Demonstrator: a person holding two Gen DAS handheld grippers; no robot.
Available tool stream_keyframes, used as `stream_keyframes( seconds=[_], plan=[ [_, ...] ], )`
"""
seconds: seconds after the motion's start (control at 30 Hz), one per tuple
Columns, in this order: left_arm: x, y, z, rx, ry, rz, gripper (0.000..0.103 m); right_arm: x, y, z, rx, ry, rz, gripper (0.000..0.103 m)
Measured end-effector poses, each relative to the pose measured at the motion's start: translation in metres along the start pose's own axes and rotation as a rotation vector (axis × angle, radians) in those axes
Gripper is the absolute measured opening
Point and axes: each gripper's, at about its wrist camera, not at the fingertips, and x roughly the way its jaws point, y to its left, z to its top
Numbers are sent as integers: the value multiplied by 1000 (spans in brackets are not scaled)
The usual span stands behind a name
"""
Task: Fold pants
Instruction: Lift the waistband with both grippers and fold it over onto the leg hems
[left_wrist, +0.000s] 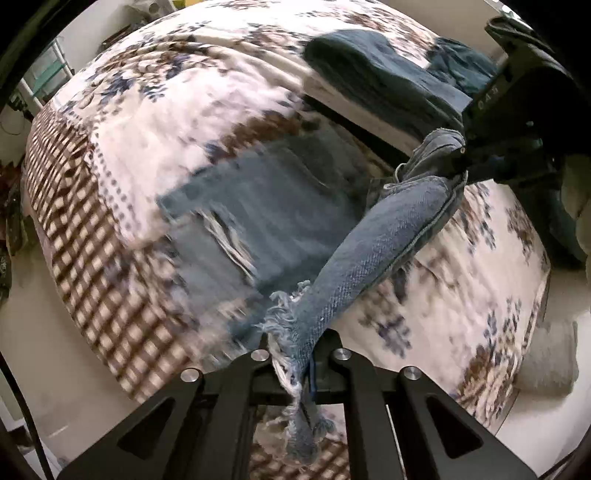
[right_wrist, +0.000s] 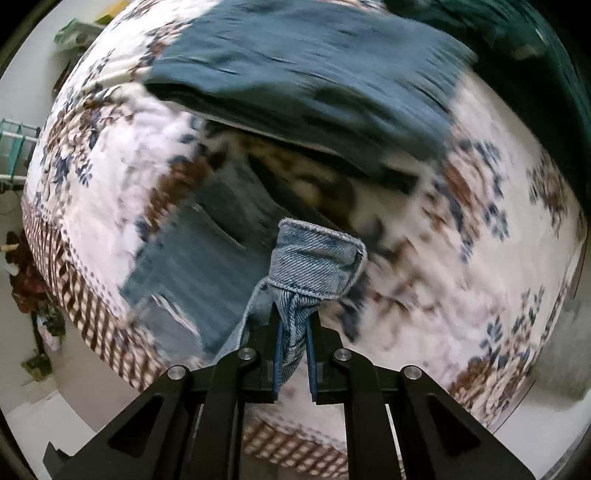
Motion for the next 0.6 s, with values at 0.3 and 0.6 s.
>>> stream_keyframes(
  seconds=[0.3, 0.6],
  plan=[
    [76, 88, 82, 12, 85, 16, 3, 66, 110, 88, -33, 59, -156, 11],
    [149, 125, 125, 37, 192, 9, 12, 141, 146, 144, -32, 141, -262, 31]
  ],
)
